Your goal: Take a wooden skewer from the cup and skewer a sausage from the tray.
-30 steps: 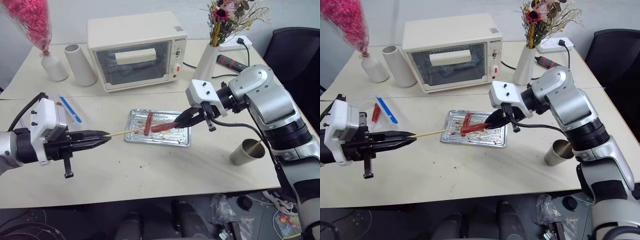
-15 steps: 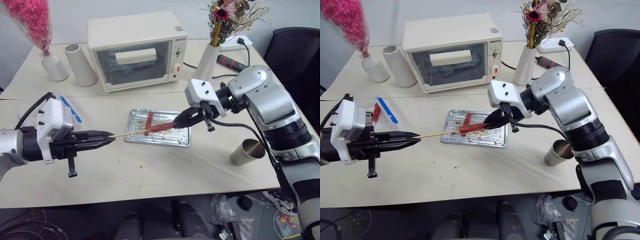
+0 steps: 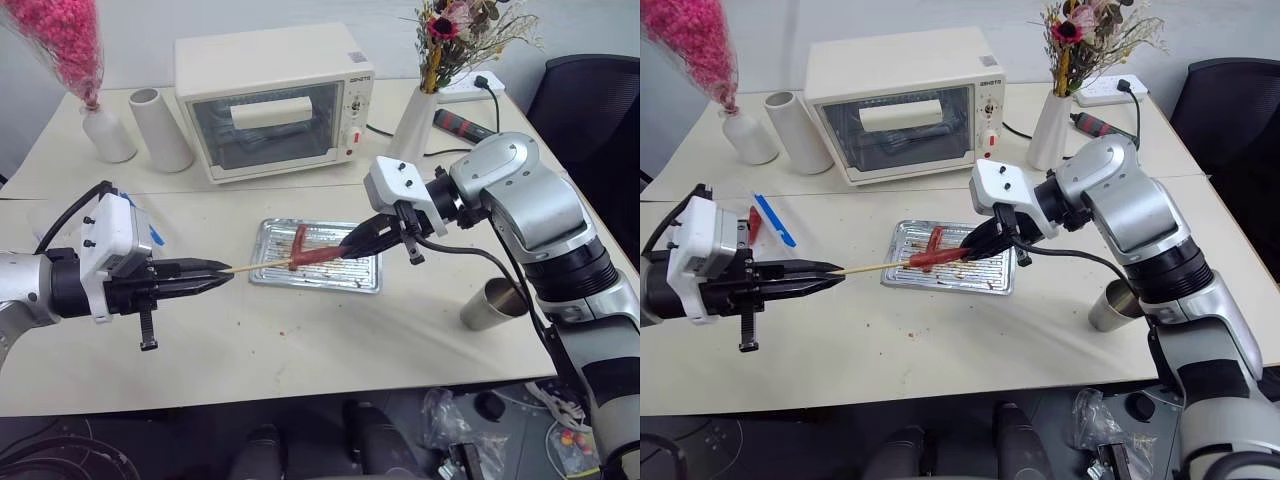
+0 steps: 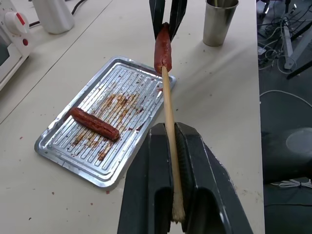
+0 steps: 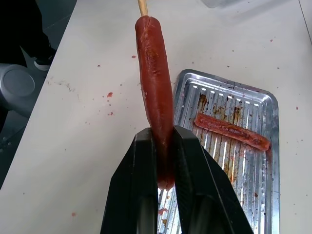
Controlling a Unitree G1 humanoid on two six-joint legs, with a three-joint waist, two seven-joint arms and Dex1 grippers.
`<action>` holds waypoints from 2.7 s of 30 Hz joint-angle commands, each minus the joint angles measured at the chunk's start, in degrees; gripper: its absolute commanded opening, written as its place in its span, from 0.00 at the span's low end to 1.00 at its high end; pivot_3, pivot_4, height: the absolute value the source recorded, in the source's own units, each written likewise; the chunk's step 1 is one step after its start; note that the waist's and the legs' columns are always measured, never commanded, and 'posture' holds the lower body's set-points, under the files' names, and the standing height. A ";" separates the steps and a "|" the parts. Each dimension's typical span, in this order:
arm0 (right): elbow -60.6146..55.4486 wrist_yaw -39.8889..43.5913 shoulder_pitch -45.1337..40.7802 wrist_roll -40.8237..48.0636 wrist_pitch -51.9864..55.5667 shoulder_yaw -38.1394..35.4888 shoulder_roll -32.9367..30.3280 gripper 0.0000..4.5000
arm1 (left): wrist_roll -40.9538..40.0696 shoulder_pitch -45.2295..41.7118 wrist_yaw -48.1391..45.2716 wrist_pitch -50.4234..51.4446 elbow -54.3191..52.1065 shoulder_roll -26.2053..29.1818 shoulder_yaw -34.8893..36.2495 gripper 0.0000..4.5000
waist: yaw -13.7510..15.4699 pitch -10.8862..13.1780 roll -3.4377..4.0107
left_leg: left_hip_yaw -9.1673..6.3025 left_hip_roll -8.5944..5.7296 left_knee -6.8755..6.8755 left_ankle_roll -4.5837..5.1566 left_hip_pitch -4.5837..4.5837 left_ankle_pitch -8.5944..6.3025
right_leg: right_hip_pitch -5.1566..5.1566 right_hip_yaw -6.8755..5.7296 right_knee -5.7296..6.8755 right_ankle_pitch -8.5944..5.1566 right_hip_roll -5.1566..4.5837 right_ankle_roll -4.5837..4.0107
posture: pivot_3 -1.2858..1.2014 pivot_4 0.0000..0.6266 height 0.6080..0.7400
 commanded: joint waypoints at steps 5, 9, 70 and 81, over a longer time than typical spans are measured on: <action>-4.90 -0.38 -2.39 3.42 0.00 -4.11 1.34 0.04 | 0.77 -5.48 0.09 -1.68 0.58 -0.51 -5.31 0.00 | 0.05 0.00 0.00 | 0.00 -0.02 0.03 0.00 0.00 0.00 | 0.00 0.01 0.11 0.00 0.01 0.00 | 0.52 0.24 1.00; -6.75 -0.41 -2.31 4.30 -0.09 -4.51 1.98 0.04 | 1.57 -8.85 0.26 -2.39 1.37 -1.56 -9.25 0.00 | 0.05 0.00 0.00 | 0.01 -0.05 0.06 0.00 0.00 0.00 | 0.00 0.01 0.29 0.00 0.02 0.00 | 0.52 0.24 1.00; -7.59 -15.86 -8.02 16.97 19.61 -16.54 -1.53 1.00 | 22.79 -5.52 51.30 15.84 7.38 -22.37 15.68 0.87 | 0.28 -0.07 -0.20 | -0.01 -0.02 0.05 -0.14 0.03 -0.09 | 0.00 0.00 0.30 0.00 -0.50 0.00 | 0.52 0.24 1.00; -3.96 -15.10 -6.68 14.66 16.53 -16.67 -6.54 1.00 | 12.89 1.33 28.32 13.42 4.81 -8.95 23.23 0.87 | 0.01 -0.01 -0.16 | 0.07 -0.11 -0.06 -0.10 0.06 -0.11 | 0.00 -0.12 0.01 -0.02 -0.68 -0.04 | 0.52 0.24 1.00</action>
